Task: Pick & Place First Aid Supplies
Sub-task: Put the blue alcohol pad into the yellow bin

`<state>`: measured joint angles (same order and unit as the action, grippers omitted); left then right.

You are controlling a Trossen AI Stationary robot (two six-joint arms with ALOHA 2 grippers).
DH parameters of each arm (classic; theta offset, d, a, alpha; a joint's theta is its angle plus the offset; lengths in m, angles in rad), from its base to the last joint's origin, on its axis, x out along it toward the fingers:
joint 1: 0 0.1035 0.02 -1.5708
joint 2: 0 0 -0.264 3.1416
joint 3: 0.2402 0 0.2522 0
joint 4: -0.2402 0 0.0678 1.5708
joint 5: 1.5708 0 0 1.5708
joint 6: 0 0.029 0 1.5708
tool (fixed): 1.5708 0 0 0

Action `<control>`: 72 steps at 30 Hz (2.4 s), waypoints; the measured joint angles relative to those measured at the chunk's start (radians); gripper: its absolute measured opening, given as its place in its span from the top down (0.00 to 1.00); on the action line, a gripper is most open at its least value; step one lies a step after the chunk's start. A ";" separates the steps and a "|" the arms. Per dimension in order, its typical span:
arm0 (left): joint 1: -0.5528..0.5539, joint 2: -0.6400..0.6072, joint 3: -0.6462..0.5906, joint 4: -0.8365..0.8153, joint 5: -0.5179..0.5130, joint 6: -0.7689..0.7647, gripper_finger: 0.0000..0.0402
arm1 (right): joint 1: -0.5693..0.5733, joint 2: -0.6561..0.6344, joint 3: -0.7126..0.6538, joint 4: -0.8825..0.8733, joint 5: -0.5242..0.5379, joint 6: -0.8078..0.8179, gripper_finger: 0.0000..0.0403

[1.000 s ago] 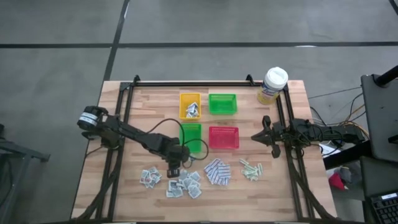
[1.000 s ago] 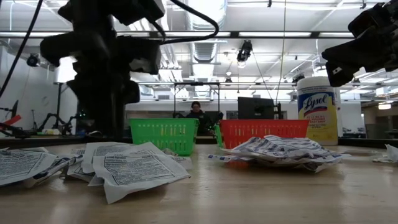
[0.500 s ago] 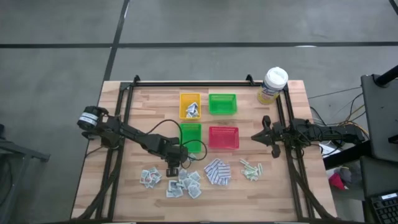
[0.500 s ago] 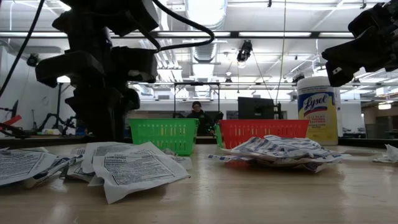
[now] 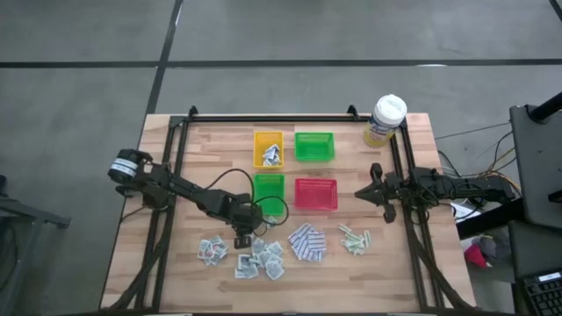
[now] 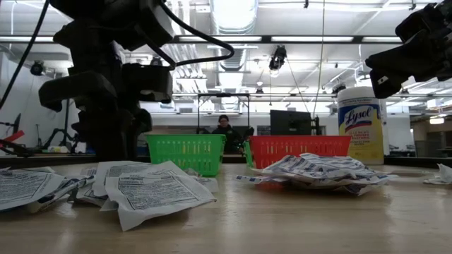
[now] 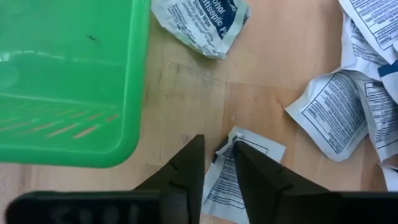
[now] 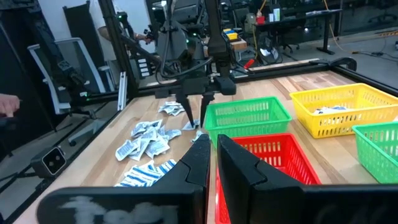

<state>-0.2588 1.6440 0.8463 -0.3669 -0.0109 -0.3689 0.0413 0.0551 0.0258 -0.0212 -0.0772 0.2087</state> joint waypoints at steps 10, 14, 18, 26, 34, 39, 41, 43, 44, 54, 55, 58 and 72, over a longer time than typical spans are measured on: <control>0.002 -0.001 0.002 -0.006 -0.004 -0.049 0.99 | 0.000 0.000 0.000 0.000 0.000 0.000 0.93; 0.001 -0.003 0.021 -0.033 0.012 -0.055 1.00 | 0.000 0.000 0.000 0.000 0.000 0.000 0.93; -0.002 -0.008 0.070 -0.101 0.119 -0.034 1.00 | 0.000 0.000 0.000 0.000 0.000 0.000 0.93; -0.015 -0.027 0.182 -0.100 0.191 0.137 1.00 | 0.000 0.000 0.000 0.000 0.000 0.000 0.93; -0.009 -0.028 0.294 0.033 0.028 0.213 1.00 | 0.000 0.000 0.000 0.000 0.000 0.000 0.93; 0.021 -0.028 0.334 0.058 -0.195 0.166 1.00 | 0.000 0.000 0.000 0.000 0.000 0.000 0.93; 0.042 -0.028 0.345 0.051 -0.277 0.107 1.00 | 0.000 0.000 0.000 0.000 0.000 0.000 0.93; 0.069 -0.028 0.358 0.037 -0.334 0.028 1.00 | 0.000 0.000 0.000 0.000 0.000 0.000 0.93; 0.084 -0.028 0.364 0.024 -0.356 -0.014 1.00 | 0.000 0.000 0.000 0.000 0.000 0.000 0.93; 0.248 -0.028 0.477 -0.350 -0.507 -0.156 1.00 | 0.000 0.000 0.000 0.000 0.000 0.000 0.93; 0.265 -0.028 0.487 -0.380 -0.509 -0.140 1.00 | 0.000 0.000 0.000 0.000 0.000 0.000 0.93; 0.315 -0.028 0.511 -0.444 -0.512 -0.065 1.00 | 0.000 0.000 0.000 0.000 0.000 0.000 0.93; 0.535 -0.019 0.541 -0.416 -0.332 0.363 1.00 | 0.000 0.000 0.000 0.000 0.000 0.000 0.93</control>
<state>0.2757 1.6246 1.3872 -0.7834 -0.3426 -0.0064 0.0413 0.0551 0.0260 -0.0212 -0.0772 0.2087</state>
